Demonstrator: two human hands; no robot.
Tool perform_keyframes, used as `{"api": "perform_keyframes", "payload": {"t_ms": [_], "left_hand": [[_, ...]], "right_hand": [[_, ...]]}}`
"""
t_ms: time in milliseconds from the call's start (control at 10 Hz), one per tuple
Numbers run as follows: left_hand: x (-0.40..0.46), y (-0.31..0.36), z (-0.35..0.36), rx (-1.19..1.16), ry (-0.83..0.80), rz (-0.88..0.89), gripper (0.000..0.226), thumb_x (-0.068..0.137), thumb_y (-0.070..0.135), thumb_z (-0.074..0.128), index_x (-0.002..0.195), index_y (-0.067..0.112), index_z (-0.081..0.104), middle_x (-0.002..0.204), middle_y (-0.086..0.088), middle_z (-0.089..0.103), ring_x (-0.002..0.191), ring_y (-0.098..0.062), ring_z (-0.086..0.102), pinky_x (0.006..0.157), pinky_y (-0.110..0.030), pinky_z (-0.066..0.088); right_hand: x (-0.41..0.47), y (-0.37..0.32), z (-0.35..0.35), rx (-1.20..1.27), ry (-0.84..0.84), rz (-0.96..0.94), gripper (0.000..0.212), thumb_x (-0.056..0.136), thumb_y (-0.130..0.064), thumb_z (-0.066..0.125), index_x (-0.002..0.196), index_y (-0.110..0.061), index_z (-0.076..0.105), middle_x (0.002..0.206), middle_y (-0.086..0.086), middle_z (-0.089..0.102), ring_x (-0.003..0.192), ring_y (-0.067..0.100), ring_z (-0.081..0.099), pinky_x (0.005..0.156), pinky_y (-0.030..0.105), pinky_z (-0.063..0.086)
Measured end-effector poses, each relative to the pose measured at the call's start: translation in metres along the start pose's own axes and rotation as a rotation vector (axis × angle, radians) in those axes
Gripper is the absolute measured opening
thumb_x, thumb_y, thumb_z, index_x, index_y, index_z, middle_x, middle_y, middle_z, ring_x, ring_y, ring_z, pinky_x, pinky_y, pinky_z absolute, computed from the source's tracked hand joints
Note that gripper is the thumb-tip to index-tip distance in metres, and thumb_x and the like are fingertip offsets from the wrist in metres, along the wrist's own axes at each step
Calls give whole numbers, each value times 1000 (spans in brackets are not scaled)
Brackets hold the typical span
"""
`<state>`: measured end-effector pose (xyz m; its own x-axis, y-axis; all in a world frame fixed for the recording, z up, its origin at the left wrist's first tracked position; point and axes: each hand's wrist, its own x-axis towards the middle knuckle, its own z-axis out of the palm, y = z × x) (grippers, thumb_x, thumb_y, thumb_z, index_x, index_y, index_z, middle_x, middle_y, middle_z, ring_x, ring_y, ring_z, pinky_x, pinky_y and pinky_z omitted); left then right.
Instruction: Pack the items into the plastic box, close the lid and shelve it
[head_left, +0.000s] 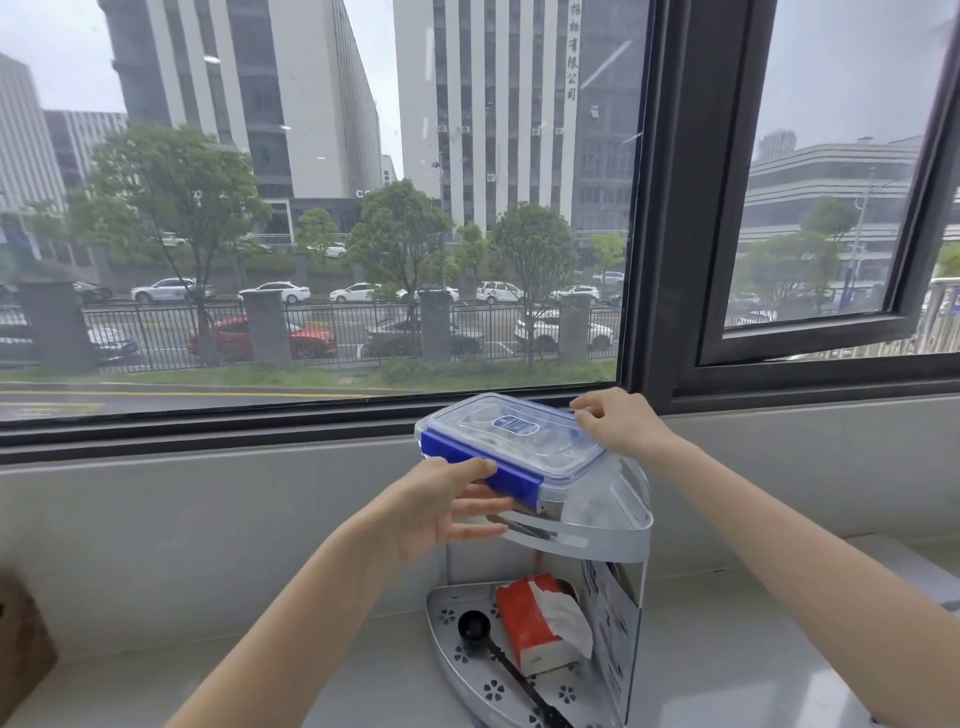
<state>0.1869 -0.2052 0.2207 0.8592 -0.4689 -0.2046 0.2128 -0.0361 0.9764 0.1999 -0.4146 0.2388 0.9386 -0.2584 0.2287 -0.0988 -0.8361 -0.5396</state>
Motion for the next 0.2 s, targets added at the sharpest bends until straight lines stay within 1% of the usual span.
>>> {"api": "perform_keyframes", "payload": {"t_ms": [100,200], "left_hand": [[-17,17,-4,64,41,80,14,87,14,52,100,10,55,103,-9,60,93,-19,60,73,-32,54],[-29,30,-9,157,163,160,29,88,17,51,116,8,51,113,-8,55,107,-21,54,83,-34,46]], "right_hand": [[-7,-21,-11,-34,34,-62,36,92,-22,43,127,-17,55,133,6,58,120,27,52,106,44,39],[-15,-40,-21,-112,108,-104,38,93,-24,42,130,-20,51,139,3,51,130,25,43,110,45,33]]}}
